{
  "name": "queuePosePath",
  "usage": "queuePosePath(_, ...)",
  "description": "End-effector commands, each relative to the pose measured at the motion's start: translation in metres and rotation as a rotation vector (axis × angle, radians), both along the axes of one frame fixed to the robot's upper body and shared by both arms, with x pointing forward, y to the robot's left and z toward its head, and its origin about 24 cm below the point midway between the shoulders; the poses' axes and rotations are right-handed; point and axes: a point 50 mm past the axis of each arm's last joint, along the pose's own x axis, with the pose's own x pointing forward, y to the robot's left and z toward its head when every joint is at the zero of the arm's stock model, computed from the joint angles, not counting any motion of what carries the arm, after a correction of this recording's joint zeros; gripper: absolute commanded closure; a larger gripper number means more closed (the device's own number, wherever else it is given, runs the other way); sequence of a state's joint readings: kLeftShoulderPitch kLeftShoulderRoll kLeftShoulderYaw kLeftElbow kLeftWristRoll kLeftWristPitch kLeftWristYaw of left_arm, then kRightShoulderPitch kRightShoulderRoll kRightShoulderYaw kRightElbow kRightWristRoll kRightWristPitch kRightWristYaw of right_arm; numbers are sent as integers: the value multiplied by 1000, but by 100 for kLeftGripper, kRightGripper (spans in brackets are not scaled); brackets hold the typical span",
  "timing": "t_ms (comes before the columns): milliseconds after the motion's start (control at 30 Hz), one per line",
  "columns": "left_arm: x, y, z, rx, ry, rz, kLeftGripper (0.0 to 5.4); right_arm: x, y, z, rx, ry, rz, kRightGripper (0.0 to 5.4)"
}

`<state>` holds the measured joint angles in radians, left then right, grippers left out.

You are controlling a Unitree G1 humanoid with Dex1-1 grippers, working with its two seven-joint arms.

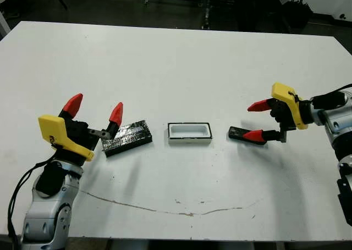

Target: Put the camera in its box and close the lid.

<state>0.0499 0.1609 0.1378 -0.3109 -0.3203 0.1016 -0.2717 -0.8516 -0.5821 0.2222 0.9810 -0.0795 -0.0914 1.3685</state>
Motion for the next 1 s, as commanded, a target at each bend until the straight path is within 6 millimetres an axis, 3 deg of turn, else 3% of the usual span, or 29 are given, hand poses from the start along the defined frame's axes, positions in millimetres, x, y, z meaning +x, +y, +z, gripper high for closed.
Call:
queuePosePath(33, -3, 1, -2, 16, 21, -1, 2, -3, 1, -7, -15, 30, 14, 0)
queuePosePath(533, -3, 1, -3, 12, 19, 2, 2, -8, 7, -26, -6, 189, -35, 0)
queuePosePath(1000, -4, 1, -4, 1, 31, -8, 2, -12, 8, -33, -39, 180, -14, 0)
